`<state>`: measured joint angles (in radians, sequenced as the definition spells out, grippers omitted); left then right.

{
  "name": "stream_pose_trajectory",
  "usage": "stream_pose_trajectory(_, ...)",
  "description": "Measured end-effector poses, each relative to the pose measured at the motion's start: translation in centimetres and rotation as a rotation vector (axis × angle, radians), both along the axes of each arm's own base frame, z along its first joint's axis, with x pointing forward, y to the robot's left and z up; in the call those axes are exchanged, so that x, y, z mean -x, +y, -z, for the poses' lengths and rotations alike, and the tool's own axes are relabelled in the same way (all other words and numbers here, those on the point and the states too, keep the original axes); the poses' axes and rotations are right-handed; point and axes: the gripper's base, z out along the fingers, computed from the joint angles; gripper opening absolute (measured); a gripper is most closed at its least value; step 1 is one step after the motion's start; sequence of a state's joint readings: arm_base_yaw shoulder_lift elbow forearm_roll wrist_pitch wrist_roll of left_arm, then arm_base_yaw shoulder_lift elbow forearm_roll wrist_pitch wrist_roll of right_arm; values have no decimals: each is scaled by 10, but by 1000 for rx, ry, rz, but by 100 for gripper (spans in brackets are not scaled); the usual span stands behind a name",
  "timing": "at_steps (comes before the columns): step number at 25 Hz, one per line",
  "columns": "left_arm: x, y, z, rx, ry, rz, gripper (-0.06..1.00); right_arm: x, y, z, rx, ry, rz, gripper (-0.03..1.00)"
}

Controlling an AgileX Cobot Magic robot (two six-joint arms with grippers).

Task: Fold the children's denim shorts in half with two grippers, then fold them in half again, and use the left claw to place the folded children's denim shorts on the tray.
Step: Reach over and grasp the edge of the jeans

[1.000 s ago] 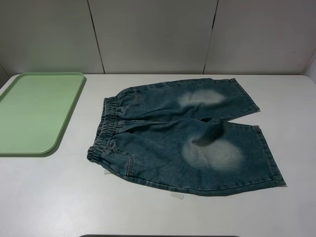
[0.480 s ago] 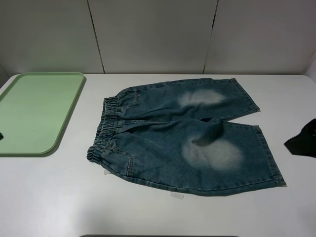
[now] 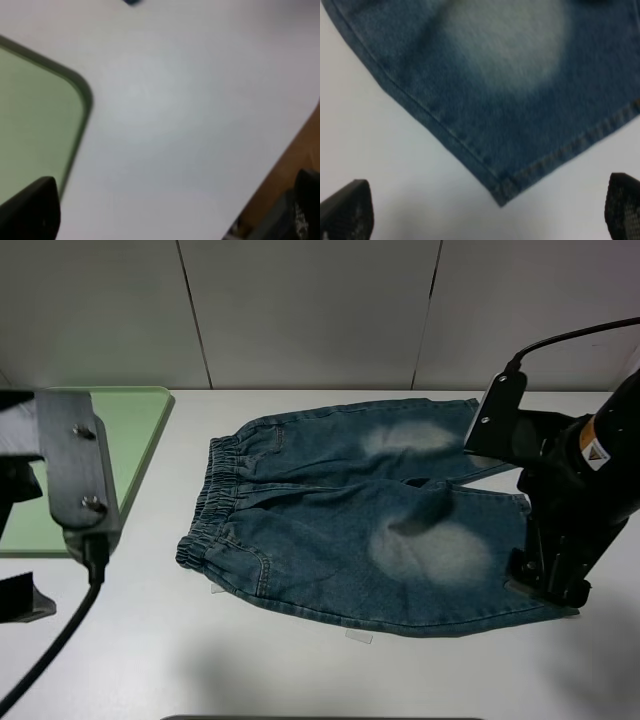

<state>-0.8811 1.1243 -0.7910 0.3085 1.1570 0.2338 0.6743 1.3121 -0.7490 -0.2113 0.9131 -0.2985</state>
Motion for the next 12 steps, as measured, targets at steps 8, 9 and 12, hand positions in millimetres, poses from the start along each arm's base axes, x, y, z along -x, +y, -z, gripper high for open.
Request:
stream_pose_trajectory(8, -5, 4, 38, -103, 42, 72, 91, -11, 8, 25, 81, 62, -151, 70)
stream_pose_trajectory(9, -9, 4, 38, -92, 31, 62, 91, -12, 9, 29, 90, 74, -156, 70)
stream_pose_trajectory(12, -19, 8, 41, -69, 14, 36, 91, -15, 12, 39, 108, 99, -166, 70)
